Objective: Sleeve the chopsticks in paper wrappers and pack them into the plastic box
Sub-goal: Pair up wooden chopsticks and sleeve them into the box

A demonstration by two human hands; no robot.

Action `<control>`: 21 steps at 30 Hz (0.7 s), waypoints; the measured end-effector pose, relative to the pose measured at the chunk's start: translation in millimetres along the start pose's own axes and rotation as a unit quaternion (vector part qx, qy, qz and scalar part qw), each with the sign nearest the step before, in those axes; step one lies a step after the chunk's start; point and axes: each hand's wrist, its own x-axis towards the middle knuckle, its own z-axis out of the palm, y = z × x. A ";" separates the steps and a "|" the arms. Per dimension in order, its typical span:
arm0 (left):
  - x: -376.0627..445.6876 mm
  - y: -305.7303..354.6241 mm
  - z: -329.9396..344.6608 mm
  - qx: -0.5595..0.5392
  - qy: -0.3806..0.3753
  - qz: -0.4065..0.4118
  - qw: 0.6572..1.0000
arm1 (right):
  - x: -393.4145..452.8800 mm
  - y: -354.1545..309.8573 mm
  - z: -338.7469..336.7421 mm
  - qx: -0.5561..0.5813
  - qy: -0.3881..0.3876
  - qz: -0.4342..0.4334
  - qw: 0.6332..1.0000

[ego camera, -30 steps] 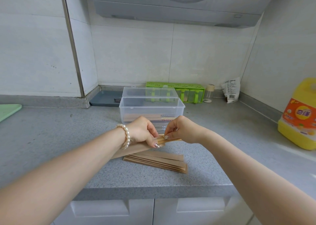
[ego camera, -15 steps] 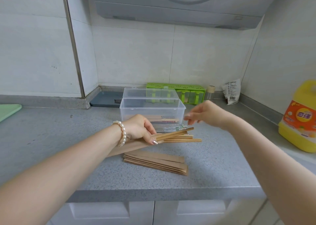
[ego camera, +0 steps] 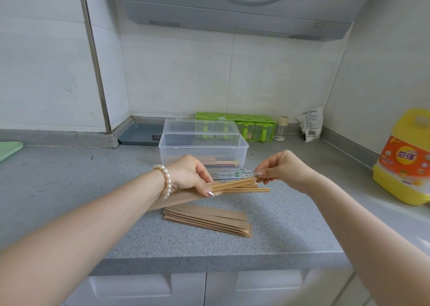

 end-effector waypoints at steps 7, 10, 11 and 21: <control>-0.9 -3.4 1.2 0.000 -0.002 0.001 1.000 | 2.3 5.5 7.0 0.040 -0.002 -0.015 0.999; -0.6 -3.8 1.0 0.001 -0.003 0.000 1.000 | 2.4 4.9 9.6 0.044 -0.004 -0.015 0.999; -0.5 -4.1 0.8 0.001 -0.003 0.000 1.000 | 2.3 4.3 10.5 0.046 -0.005 -0.015 0.999; 0.6 -6.7 -1.3 0.000 -0.014 -0.008 1.000 | 5.1 3.9 16.7 0.067 -0.021 -0.015 0.997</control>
